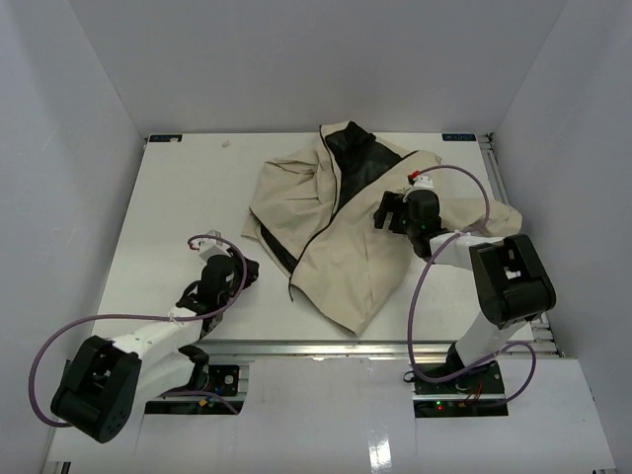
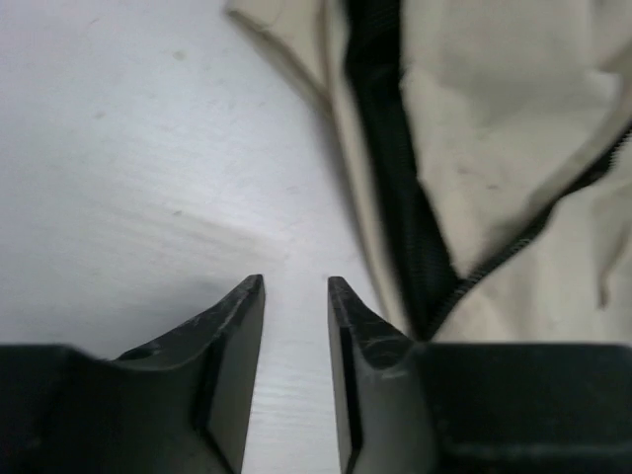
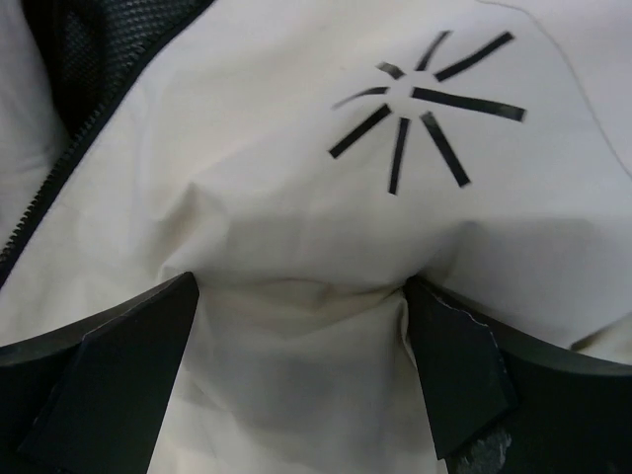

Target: Zip up the jacket

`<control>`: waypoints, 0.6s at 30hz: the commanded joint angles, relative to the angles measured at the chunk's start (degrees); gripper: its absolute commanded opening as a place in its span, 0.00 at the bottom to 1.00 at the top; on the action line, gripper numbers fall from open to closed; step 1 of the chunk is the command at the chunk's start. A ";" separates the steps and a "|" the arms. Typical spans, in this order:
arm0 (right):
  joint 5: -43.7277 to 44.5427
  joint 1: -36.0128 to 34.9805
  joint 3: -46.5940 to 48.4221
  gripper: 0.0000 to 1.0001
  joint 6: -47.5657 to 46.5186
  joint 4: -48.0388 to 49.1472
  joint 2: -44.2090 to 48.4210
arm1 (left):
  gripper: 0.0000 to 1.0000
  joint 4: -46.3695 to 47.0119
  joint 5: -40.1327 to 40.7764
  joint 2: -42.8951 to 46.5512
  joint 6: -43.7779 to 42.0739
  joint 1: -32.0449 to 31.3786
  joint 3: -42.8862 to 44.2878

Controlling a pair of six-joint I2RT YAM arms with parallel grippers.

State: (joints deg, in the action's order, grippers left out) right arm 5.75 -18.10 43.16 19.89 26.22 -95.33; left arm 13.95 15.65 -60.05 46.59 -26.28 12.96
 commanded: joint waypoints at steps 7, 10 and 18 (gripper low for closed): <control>-11.96 9.11 13.93 0.93 -2.23 -8.31 -2.44 | 0.79 -1.28 -7.48 -13.97 -7.62 2.49 18.80; -10.03 6.08 12.42 0.93 -2.04 -12.17 2.81 | 0.82 -3.74 -9.08 -21.36 -9.42 5.23 25.51; -0.85 -7.23 0.11 0.92 3.95 -12.80 17.01 | 0.91 -2.49 -15.57 -36.26 -14.26 7.92 37.38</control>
State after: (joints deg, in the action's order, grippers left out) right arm 1.32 -18.63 48.53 20.68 13.22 -82.21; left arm 13.02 4.01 -91.30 36.49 -18.52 44.79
